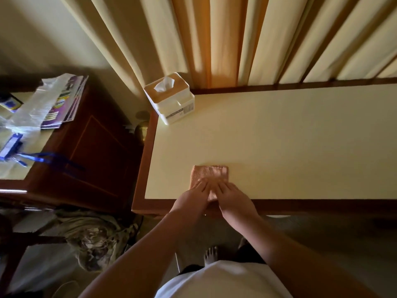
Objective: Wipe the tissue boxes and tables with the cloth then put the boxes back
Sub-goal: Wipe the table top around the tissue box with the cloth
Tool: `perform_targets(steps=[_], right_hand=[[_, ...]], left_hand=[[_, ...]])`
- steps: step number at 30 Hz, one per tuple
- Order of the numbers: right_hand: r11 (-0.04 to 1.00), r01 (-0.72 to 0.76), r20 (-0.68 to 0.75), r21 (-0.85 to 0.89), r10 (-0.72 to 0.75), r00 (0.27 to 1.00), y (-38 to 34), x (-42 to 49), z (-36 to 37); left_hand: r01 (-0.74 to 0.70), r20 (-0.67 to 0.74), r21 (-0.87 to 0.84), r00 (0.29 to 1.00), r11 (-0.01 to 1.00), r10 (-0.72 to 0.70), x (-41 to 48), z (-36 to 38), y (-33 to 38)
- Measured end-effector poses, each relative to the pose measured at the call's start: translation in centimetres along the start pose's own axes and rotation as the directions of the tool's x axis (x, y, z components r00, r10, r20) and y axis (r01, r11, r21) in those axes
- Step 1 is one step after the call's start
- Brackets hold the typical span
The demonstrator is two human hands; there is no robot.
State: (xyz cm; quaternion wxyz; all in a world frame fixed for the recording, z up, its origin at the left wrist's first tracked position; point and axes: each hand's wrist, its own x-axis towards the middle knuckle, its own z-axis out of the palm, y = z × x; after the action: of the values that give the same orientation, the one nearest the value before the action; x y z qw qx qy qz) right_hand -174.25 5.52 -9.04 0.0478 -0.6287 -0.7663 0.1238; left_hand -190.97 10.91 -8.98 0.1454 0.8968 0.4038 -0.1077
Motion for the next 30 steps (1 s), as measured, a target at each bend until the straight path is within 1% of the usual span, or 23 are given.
perform_targets(steps=[3, 5, 8, 10, 12, 14, 17, 22, 26, 30], right_hand=[[0.994, 0.009, -0.003, -0.112, -0.010, 1.000, 0.5, -0.2, 1.2], [0.990, 0.024, -0.006, -0.142, -0.025, 1.000, 0.4, -0.1, 1.6], [0.993, -0.039, 0.009, -0.107, 0.040, 0.999, -0.3, 0.2, 1.3], [0.995, -0.080, 0.015, -0.052, 0.081, 0.997, -0.9, 0.4, 1.0], [0.993, -0.116, -0.012, 0.007, 0.116, 0.993, -1.3, 0.6, 0.5], [0.993, -0.119, -0.035, 0.014, 0.120, 0.992, -1.3, 0.9, 0.0], [0.995, -0.095, -0.016, -0.034, 0.095, 0.995, -0.8, 0.6, -0.4], [0.990, -0.070, -0.026, -0.120, 0.068, 0.997, 1.0, 0.1, -0.6], [0.993, -0.094, -0.062, -0.069, 0.090, 0.994, 4.1, -1.0, -2.1], [0.993, -0.092, -0.106, -0.068, 0.085, 0.991, 8.9, -1.6, -3.6]], left_hand=[[-0.002, 0.064, 0.044, 0.998, 0.999, -0.001, 0.4, 0.0, -0.4], [0.002, 0.075, 0.044, 0.997, 0.999, -0.005, 0.4, -0.3, -0.6], [0.032, 0.058, 0.031, 0.998, 0.999, -0.034, 0.5, -0.3, -0.4], [0.103, 0.048, -0.007, 0.994, 0.995, -0.103, 0.7, 0.0, -0.2], [0.158, 0.019, -0.047, 0.987, 0.986, -0.157, 0.7, 0.5, -0.3], [0.177, -0.005, -0.061, 0.984, 0.982, -0.177, 1.0, 1.0, -0.5], [0.204, 0.004, -0.075, 0.979, 0.976, -0.205, 1.3, 1.1, -0.3], [0.181, -0.023, -0.086, 0.983, 0.980, -0.184, 1.6, 0.0, 1.2], [0.091, -0.151, -0.144, 0.982, 0.985, -0.113, 2.8, -0.6, 3.6], [0.030, -0.189, -0.201, 0.980, 0.979, -0.069, 5.5, -1.3, 6.9]])
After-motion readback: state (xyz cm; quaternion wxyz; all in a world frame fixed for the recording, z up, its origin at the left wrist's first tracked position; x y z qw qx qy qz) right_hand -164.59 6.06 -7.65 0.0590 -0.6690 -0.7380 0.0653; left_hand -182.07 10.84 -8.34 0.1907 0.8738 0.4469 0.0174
